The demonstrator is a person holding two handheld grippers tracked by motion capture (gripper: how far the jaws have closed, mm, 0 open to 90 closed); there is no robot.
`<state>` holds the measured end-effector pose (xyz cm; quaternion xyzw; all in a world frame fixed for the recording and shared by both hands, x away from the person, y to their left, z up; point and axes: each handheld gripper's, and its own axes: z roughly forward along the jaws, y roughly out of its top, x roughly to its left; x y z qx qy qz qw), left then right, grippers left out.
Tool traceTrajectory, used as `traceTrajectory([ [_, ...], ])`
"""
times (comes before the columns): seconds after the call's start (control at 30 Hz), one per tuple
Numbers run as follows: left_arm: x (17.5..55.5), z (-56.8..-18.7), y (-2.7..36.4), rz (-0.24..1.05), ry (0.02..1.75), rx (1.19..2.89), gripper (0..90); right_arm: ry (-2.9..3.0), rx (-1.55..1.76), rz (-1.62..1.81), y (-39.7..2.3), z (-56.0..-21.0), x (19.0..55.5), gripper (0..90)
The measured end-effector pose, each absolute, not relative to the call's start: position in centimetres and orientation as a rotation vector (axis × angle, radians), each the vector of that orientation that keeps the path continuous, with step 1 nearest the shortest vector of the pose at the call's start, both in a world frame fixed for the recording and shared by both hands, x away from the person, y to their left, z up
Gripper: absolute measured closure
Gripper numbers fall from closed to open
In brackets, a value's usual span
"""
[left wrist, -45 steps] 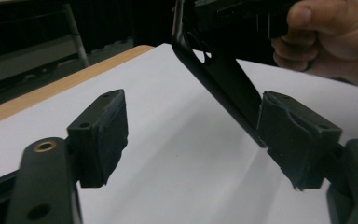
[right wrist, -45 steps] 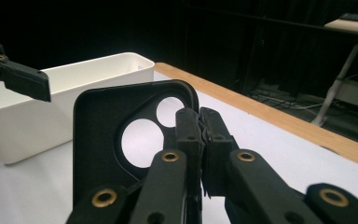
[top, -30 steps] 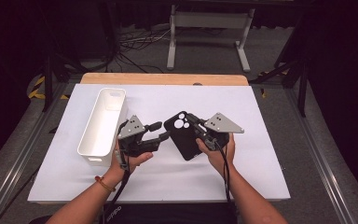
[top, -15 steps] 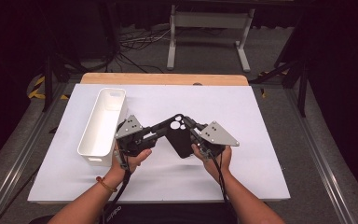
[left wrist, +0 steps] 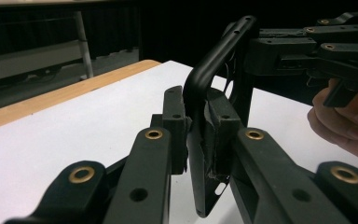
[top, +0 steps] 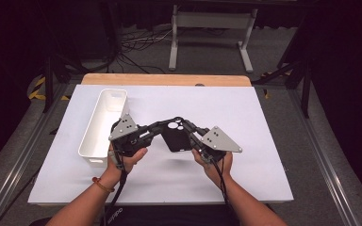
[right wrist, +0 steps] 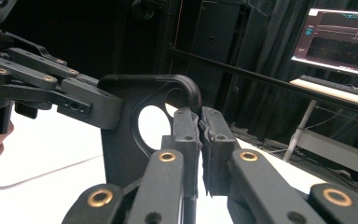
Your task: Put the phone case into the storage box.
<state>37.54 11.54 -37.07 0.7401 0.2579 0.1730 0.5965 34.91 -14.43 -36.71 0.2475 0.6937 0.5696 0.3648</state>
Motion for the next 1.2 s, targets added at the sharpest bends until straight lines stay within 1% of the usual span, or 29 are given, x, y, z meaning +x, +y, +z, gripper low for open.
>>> traceTrajectory([
  [0.4,37.1,-36.1,11.8,0.46,0.535,1.759,82.4,1.828,0.635,1.457,-14.3,-36.7,35.1,85.0],
  [0.47,37.1,-35.6,12.1,0.449,0.525,1.749,82.4,1.838,0.642,1.479,-14.5,-36.3,35.2,84.8],
  [0.53,36.9,-35.3,12.1,0.459,0.514,1.756,82.4,1.86,0.654,1.505,-14.7,-35.6,35.2,82.3],
  [0.6,36.9,-35.1,12.2,0.459,0.509,1.749,82.4,1.865,0.662,1.506,-14.7,-35.4,35.1,82.1],
  [0.67,37.0,-35.0,12.3,0.453,0.512,1.756,82.4,1.873,0.649,1.484,-14.6,-35.4,35.0,79.4],
  [0.73,37.1,-34.8,12.4,0.446,0.511,1.758,82.5,1.905,0.68,1.51,-14.7,-35.5,35.0,79.5],
  [0.8,37.4,-34.5,12.4,0.438,0.511,1.773,82.5,1.922,0.673,1.48,-14.7,-35.6,35.2,76.6],
  [0.83,37.4,-34.5,12.4,0.438,0.511,1.773,82.4,1.922,0.673,1.48,-14.7,-35.6,35.2,76.6],
  [0.9,37.4,-34.2,12.3,0.474,0.492,1.782,82.5,1.926,0.696,1.493,-14.9,-35.5,35.4,73.8],
  [0.93,37.4,-34.1,12.3,0.454,0.502,1.783,82.4,1.918,0.668,1.456,-14.9,-35.6,35.2,70.2],
  [1.03,37.5,-33.9,12.3,0.456,0.497,1.787,82.4,1.941,0.696,1.458,-15.2,-35.7,35.4,58.7],
  [1.07,37.5,-33.8,12.4,0.472,0.495,1.787,82.4,1.935,0.696,1.441,-15.2,-35.9,35.4,55.9],
  [1.1,37.6,-33.6,12.5,0.459,0.499,1.782,82.4,1.935,0.696,1.441,-15.2,-35.9,35.4,55.9],
  [1.13,37.5,-33.4,12.6,0.447,0.498,1.784,82.4,1.942,0.713,1.449,-15.4,-36.0,35.5,51.8],
  [1.17,37.5,-33.3,12.6,0.458,0.491,1.783,82.4,1.963,0.709,1.446,-15.4,-35.9,35.5,47.1],
  [1.2,37.5,-32.9,12.8,0.482,0.487,1.786,82.4,1.968,0.691,1.424,-15.4,-35.8,35.4,44.4],
])
